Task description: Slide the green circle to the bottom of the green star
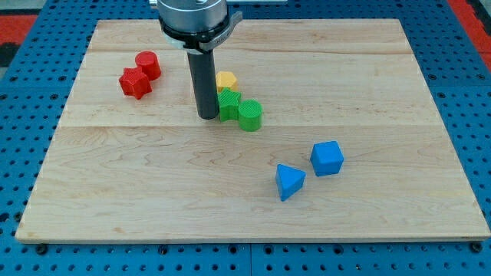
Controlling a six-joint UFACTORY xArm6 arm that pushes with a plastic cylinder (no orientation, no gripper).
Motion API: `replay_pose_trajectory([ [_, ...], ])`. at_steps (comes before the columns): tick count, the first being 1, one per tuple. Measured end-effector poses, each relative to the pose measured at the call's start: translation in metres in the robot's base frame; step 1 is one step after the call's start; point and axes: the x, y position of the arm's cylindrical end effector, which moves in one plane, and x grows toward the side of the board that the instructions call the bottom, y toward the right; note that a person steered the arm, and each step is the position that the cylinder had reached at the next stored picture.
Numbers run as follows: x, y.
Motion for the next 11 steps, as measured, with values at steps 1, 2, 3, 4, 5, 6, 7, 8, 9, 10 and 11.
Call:
replay_pose_trajectory([
  [1, 0.03, -0.001],
  [2, 0.066, 0.022],
  [3, 0.022, 0.105],
  [4, -0.012, 0.148],
  [5, -0.021, 0.13],
  [6, -0.018, 0.088],
  [7, 0.006, 0.066],
  [8, 0.042, 0.061],
  [9, 0.06, 0.061],
  [10, 0.083, 0.061],
  [11, 0.091, -0.018],
])
